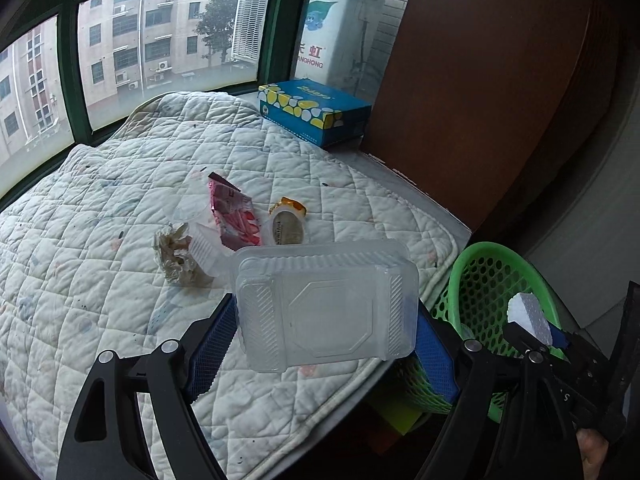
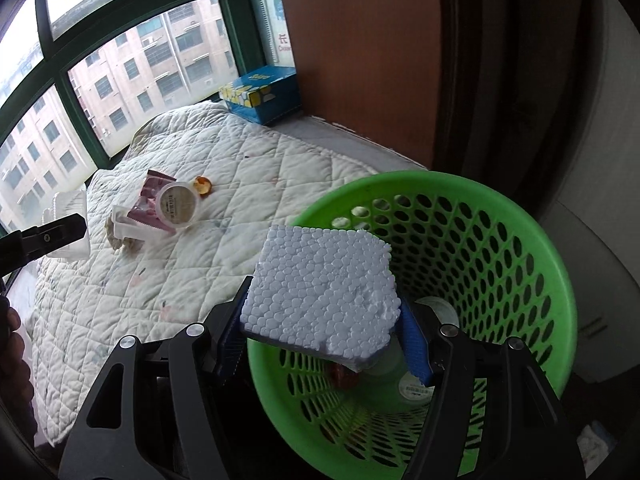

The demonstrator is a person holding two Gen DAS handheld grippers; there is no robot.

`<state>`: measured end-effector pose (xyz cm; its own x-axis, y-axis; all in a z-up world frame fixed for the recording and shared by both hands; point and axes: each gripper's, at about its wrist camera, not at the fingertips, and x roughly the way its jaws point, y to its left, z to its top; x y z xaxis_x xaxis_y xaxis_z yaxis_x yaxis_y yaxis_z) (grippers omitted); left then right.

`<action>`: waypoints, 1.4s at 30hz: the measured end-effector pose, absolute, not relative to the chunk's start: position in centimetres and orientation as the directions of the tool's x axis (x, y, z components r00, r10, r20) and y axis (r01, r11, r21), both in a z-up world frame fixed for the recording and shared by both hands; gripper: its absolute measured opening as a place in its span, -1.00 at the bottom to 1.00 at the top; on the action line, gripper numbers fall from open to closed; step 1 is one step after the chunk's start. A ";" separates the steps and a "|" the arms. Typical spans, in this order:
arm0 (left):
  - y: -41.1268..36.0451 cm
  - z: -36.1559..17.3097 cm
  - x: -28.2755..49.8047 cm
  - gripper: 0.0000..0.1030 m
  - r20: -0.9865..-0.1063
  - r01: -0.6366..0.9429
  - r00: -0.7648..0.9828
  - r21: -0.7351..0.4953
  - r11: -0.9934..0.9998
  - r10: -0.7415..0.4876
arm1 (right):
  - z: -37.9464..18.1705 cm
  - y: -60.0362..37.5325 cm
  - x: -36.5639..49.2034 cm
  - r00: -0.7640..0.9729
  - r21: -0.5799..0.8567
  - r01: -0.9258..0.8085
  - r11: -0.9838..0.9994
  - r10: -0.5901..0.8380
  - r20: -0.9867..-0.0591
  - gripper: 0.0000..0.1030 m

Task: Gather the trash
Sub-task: 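Carry the clear box and foam block over the green basket and open both tools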

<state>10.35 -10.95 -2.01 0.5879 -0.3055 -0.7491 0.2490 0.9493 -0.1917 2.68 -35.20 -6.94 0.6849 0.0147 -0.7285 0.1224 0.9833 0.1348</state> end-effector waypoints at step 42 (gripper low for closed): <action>-28.0 -4.6 7.0 0.57 -0.800 0.582 0.406 -0.147 0.799 -0.443 | -5.1 -45.7 -4.8 0.731 0.200 0.365 0.909 -0.148 -0.666 0.47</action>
<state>7.01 -27.97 -4.58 0.4058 -0.4428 -0.7995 0.5824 0.7995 -0.1471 -4.76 -45.73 -5.12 0.7312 -0.1475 -0.6661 0.3653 0.9092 0.1996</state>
